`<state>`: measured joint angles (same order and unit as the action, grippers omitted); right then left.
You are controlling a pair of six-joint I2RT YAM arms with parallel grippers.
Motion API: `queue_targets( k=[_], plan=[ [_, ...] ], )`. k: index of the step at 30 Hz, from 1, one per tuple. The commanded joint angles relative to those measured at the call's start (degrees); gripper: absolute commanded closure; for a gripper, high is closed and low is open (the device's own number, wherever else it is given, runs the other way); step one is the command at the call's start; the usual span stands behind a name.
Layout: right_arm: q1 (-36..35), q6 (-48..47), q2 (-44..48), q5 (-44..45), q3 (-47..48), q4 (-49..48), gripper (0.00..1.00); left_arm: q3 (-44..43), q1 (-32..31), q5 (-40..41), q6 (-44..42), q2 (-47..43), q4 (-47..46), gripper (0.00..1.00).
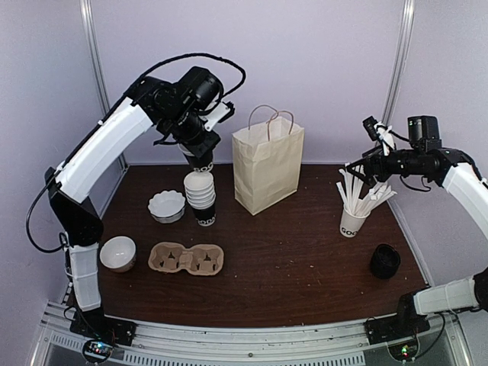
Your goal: Pack the takeout coffee
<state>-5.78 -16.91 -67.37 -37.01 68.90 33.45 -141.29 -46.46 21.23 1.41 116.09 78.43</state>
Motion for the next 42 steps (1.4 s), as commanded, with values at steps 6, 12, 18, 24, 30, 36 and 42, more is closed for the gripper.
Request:
queue_targets(
  k=[6, 12, 18, 24, 30, 36, 42],
  plan=[
    [0.0, -2.4, 1.1, 0.8, 1.2, 1.9, 0.06, -1.6, -8.8, 5.1, -3.3, -7.9, 0.3, 1.0],
    [1.6, -2.4, 1.0, 1.8, -0.2, 0.8, 0.05, 0.4, -15.4, 1.9, -3.9, -8.7, 0.3, 1.0],
    [5.0, 0.2, 1.3, -0.3, -4.7, -3.9, 0.05, 5.1, -20.3, -4.7, -4.2, -8.7, -1.2, 1.0],
    [7.1, -0.1, 1.4, -0.1, -6.2, -5.2, 0.05, 11.7, -23.2, -10.6, -3.5, -6.8, -4.6, 1.0],
    [7.1, -0.4, 0.4, -0.3, -6.7, -5.7, 0.05, 13.4, -25.9, -10.3, -5.3, -1.4, -4.9, 1.0],
    [7.1, -0.6, 0.5, -0.3, -6.8, -5.8, 0.05, 13.8, -26.1, -14.1, -5.5, 2.6, -5.6, 1.0],
    [7.2, -0.8, 0.3, -0.3, -6.8, -5.7, 0.05, 17.2, -26.4, -20.3, -4.8, 4.5, -11.7, 1.0]
  ],
)
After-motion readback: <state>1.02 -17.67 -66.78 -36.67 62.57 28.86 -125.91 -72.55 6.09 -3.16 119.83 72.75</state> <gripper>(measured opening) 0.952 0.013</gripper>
